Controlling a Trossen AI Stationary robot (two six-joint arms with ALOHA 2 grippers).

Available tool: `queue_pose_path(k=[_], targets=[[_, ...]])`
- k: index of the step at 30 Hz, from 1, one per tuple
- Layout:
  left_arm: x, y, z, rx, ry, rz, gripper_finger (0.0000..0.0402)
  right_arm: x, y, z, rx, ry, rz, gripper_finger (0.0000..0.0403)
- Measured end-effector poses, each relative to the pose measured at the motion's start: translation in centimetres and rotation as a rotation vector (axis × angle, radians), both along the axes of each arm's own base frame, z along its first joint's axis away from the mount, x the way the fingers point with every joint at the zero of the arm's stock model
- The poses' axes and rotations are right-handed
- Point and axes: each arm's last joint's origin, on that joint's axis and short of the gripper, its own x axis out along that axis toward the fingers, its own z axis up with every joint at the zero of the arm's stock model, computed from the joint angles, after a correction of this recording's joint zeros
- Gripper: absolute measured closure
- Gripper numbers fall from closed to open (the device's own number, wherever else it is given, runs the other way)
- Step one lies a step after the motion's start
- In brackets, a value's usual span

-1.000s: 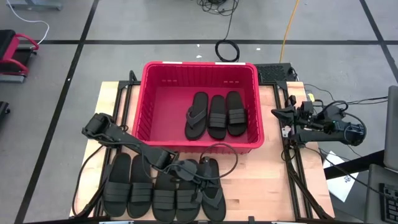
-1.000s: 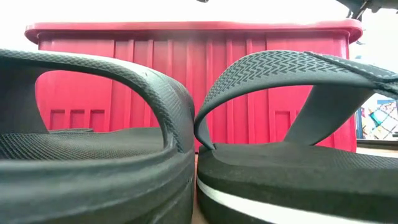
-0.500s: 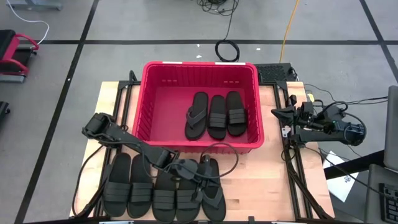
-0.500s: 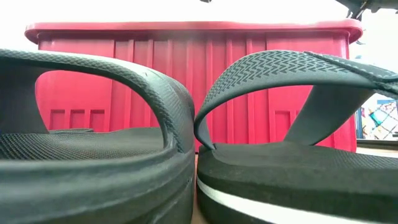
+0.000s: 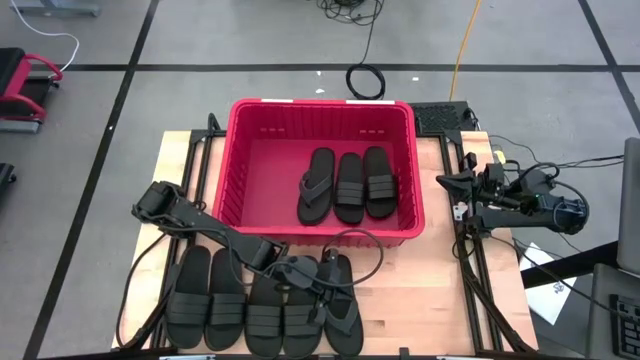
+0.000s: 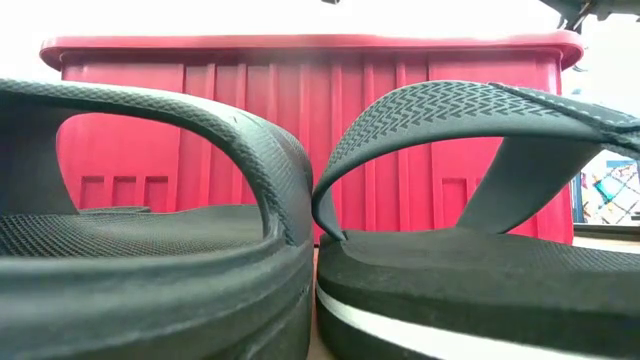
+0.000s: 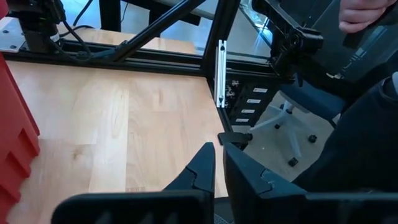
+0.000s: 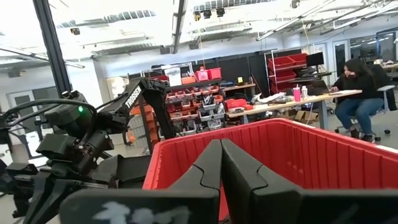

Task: Pick and place slides into bin
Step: Put the flip flop into the bin

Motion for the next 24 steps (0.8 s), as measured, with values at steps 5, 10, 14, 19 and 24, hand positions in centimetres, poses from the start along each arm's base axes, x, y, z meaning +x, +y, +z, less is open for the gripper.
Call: queue_pose_path(k=[5,10,14,19,24], targets=[[-0.01,-0.01,0.00,0.000,0.000,0.000,0.0370,0.00,0.00,0.00,0.018,-0.003,0.005,0.0403],[0.00,0.00,0.00,0.000,0.000,0.001,0.0369,0.01,0.00,-0.01,0.018,-0.003,0.005,0.0403],[0.00,0.00,0.00,0.000,0.000,0.001,0.0370,0.00,0.00,0.00,0.018,-0.003,0.005,0.0403],[0.00,0.00,0.00,0.000,0.000,0.001,0.0371,0.00,0.01,-0.01,0.018,-0.002,0.006,0.0403],[-0.01,-0.01,0.00,0.000,0.001,0.000,0.0371,0.01,0.01,-0.04,0.018,0.001,0.006,0.0403]])
